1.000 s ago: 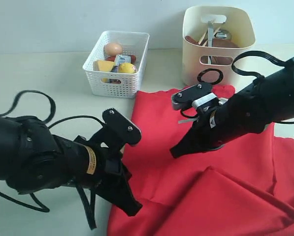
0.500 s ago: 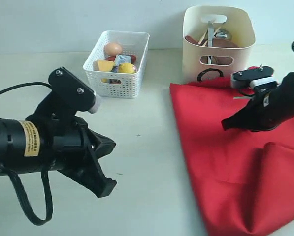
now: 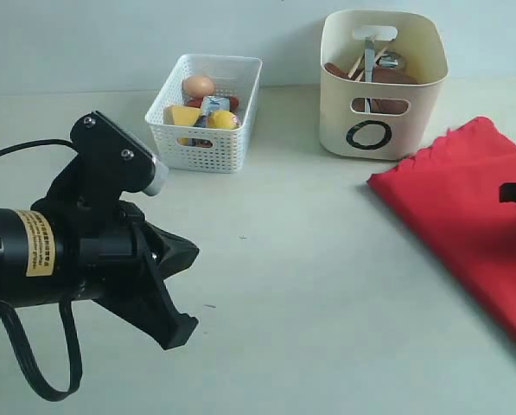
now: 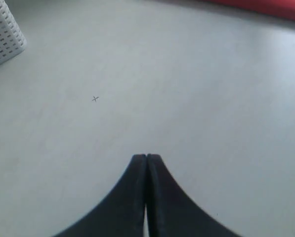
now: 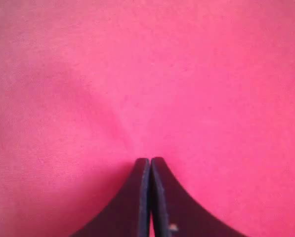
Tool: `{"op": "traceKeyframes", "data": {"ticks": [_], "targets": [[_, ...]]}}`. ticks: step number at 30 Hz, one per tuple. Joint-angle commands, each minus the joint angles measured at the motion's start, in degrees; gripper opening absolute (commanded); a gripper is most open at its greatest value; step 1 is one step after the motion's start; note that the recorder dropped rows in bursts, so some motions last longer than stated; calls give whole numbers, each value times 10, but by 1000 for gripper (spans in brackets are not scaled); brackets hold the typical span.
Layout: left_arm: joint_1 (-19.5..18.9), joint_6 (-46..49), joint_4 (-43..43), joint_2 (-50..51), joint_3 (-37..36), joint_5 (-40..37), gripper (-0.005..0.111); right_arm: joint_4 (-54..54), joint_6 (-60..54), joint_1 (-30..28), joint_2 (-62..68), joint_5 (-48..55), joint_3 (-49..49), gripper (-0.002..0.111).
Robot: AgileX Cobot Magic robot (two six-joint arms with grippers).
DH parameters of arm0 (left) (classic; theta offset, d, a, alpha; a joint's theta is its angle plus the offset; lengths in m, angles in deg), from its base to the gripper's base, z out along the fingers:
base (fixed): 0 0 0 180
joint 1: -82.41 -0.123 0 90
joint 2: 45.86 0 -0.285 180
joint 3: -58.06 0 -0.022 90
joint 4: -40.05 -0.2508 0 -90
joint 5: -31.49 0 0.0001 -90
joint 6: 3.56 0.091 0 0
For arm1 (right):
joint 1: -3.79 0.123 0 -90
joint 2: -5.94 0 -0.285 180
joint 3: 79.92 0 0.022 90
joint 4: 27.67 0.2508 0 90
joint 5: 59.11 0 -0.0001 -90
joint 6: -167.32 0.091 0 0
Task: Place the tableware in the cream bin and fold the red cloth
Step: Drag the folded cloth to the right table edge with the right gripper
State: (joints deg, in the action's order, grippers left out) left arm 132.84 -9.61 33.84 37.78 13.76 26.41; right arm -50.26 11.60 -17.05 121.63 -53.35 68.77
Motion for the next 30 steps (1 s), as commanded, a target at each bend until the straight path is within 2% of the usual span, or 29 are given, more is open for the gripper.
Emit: {"op": "traceKeyframes", "data": {"ticks": [1, 6, 9, 13, 22, 30], "targets": [[-1, -3, 0, -4, -2, -3, 1, 54, 13, -25, -61, -11, -9, 0], [-1, -3, 0, -4, -2, -3, 1, 61, -9, 53, -150, -41, -9, 0], [-1, -3, 1, -4, -2, -4, 1, 60, -50, 110, -151, -37, -9, 0], [-1, -3, 2, -4, -2, -8, 1, 60, -83, 135, -112, 3, -10, 0], [-1, -3, 2, -4, -2, -8, 1, 46, -83, 82, 29, 8, -10, 0], [-1, -3, 2, -4, -2, -10, 1, 48, -72, -45, 80, -85, -10, 0]]}}
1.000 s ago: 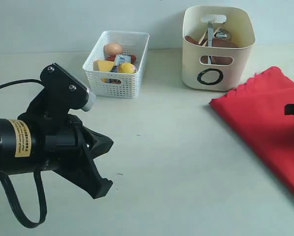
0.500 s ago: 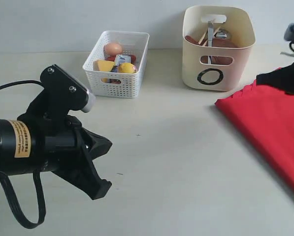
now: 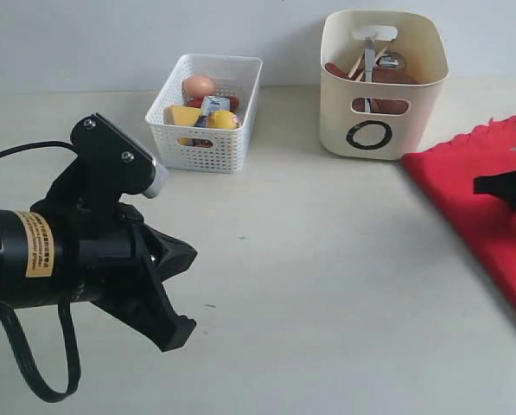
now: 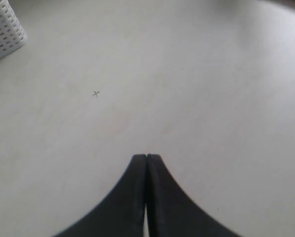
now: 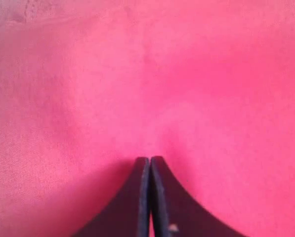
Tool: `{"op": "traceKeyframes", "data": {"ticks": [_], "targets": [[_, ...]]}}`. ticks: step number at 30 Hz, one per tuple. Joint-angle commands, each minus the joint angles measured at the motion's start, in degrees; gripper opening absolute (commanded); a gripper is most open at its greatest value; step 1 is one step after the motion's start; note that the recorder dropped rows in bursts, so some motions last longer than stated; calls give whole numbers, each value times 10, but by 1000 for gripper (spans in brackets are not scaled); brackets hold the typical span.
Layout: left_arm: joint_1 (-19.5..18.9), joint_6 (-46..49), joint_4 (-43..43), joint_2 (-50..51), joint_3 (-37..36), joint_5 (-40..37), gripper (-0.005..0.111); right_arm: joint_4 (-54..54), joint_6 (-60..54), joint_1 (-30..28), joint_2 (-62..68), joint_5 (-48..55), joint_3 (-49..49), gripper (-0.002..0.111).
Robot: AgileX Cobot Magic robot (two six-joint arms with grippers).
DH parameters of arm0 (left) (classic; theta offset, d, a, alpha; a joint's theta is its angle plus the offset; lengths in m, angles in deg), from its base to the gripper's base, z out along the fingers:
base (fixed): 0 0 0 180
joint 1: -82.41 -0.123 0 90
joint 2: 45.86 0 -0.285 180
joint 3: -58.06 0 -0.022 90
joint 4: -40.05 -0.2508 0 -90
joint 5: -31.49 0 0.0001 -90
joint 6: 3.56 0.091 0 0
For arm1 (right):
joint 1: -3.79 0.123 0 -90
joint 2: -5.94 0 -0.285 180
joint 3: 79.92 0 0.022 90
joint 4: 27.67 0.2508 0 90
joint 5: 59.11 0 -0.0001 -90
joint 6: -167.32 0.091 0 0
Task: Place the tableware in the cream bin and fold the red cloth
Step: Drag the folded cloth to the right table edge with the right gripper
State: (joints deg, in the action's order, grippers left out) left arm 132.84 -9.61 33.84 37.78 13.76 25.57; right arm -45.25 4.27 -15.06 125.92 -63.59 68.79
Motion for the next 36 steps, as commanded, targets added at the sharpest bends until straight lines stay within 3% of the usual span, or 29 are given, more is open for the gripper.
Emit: {"op": "traceKeyframes", "data": {"ticks": [1, 6, 16, 19, 22, 26, 30, 36], "targets": [[-1, -3, 2, -4, -2, -2, 1, 1, 2, -79, 39, 2, -10, 0], [-1, -3, 2, -4, -2, -2, 1, 6, 17, -80, 47, -60, 13, 0], [-1, -3, 2, -4, -2, -8, 1, -14, 58, -8, 127, -7, 189, 0], [-1, -3, 2, -4, -2, -8, 1, -14, 58, 17, 154, 49, 249, 0], [-1, -3, 2, -4, -2, -8, 1, -13, 58, 29, 132, 196, 324, 0], [-1, -3, 2, -4, -2, -8, 1, -18, 39, -9, 64, 250, 309, 0], [-1, -3, 5, -4, -2, -9, 1, -11, 40, -53, 89, 203, 248, 0], [-1, -3, 6, -4, -2, -8, 1, -2, 37, -30, 157, 86, 257, 0]]}}
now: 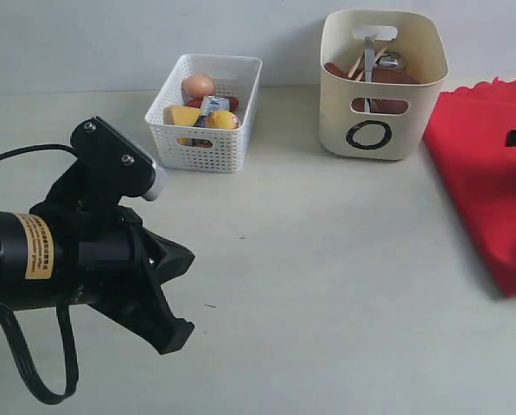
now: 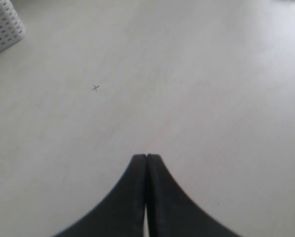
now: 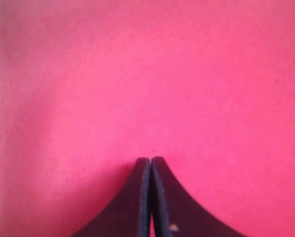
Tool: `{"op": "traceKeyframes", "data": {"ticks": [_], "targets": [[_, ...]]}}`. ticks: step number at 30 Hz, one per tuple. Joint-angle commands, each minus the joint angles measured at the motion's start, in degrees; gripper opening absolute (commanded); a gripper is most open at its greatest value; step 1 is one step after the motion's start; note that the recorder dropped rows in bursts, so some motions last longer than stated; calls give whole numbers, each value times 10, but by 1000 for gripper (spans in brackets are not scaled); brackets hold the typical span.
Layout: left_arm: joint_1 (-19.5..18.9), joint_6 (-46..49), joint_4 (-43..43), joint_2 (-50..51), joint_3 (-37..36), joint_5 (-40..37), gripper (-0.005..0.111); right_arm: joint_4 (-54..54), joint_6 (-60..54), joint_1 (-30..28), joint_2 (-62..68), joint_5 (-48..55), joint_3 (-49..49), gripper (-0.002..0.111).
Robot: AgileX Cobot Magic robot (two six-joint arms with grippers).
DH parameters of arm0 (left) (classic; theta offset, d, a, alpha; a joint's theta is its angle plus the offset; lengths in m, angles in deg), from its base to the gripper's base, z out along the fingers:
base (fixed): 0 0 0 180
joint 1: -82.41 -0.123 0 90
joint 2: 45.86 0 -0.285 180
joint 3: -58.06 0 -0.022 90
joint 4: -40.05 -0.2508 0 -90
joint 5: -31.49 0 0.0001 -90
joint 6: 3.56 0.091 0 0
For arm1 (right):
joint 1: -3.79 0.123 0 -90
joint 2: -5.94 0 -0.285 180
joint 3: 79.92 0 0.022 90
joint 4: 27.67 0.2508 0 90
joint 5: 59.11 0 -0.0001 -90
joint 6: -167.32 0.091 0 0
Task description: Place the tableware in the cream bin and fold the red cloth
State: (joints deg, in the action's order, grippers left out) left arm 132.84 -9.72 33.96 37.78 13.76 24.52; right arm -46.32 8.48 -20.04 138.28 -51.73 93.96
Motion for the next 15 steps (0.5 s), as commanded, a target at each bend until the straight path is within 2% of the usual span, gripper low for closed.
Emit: {"op": "traceKeyframes", "data": {"ticks": [1, 9, 13, 15], "targets": [[-1, -2, 5, -4, -2, 3, 1, 9, -5, 28, 37, -36, 18, 0], [-1, -2, 5, -4, -2, 7, 1, 29, -1, 65, 17, 23, 75, 0], [-1, -2, 5, -12, -2, 30, 1, 34, -28, 65, -78, 101, 65, 0], [-1, -2, 5, -30, -2, 45, 1, 36, -34, 65, -134, 103, 40, 0]]}}
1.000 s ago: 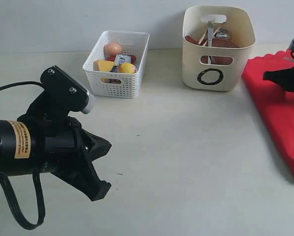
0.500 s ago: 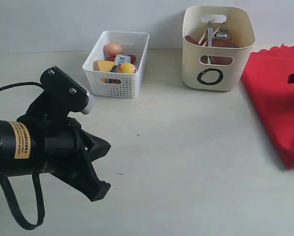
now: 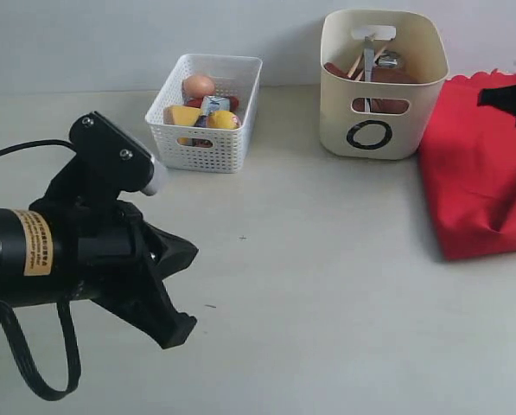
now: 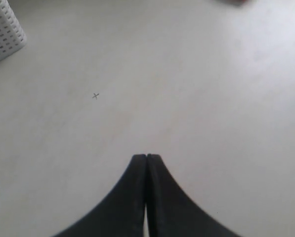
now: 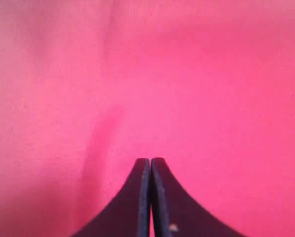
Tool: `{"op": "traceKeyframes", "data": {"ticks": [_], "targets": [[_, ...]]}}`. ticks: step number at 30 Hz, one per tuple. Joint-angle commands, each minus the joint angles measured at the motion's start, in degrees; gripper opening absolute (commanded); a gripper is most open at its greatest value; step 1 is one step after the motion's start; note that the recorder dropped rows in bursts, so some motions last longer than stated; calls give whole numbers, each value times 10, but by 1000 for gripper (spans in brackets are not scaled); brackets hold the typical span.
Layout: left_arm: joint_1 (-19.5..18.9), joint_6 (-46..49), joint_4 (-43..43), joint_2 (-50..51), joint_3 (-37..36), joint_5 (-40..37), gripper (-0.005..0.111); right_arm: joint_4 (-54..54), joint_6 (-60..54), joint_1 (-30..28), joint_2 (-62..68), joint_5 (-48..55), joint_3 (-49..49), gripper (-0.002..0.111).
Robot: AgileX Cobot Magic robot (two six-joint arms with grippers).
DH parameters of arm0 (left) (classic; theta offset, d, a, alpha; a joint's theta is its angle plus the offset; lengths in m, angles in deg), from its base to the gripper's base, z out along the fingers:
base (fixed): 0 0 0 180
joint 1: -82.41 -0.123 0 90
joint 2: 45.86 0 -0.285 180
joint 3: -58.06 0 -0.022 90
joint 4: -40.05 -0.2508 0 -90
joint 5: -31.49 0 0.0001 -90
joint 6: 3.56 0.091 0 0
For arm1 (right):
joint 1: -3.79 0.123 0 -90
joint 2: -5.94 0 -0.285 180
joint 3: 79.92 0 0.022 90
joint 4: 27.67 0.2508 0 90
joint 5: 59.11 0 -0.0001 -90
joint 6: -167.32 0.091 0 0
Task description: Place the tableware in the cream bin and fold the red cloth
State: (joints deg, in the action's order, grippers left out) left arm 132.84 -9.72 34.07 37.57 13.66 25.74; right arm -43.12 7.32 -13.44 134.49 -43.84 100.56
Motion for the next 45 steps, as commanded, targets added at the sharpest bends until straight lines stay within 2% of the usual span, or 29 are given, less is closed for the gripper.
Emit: {"op": "traceKeyframes", "data": {"ticks": [1, 10, 13, 15, 23, 25, 26, 30, 34, 38, 41, 45], "targets": [[-1, -2, 4, -40, -1, 35, 1, 4, -20, -1, -127, 19, -39, 0], [-19, -37, 4, -251, -1, 32, 1, 53, -19, -1, -376, -12, -180, 0], [-21, -37, 4, -337, -1, 34, 1, 146, 9, -1, -466, -17, -195, 0], [-21, -37, 4, -367, -1, 34, 1, 213, 26, -1, -502, -19, -195, 0], [-21, -34, 4, -399, -1, 27, 1, 216, 26, -1, -572, -19, -195, 0], [-50, -19, -1, -436, -14, 25, 1, 216, 26, -1, -576, -17, -195, 0], [-84, -20, 4, -463, -34, 25, 1, 216, 26, -1, -576, -17, -195, 0], [-179, -51, 5, -533, -87, 25, 1, 216, 26, -1, -576, -17, -195, 0], [-305, -52, 5, -615, -143, 25, 1, 216, 26, -1, -576, -17, -195, 0], [-399, -50, 5, -685, -184, 24, 1, 216, 26, -1, -576, -17, -195, 0], [-434, -40, 4, -735, -217, 24, 1, 216, 26, -1, -576, -17, -195, 0], [-439, -28, 2, -756, -272, 27, 1, 216, 26, -1, -576, -17, -195, 0]]}}
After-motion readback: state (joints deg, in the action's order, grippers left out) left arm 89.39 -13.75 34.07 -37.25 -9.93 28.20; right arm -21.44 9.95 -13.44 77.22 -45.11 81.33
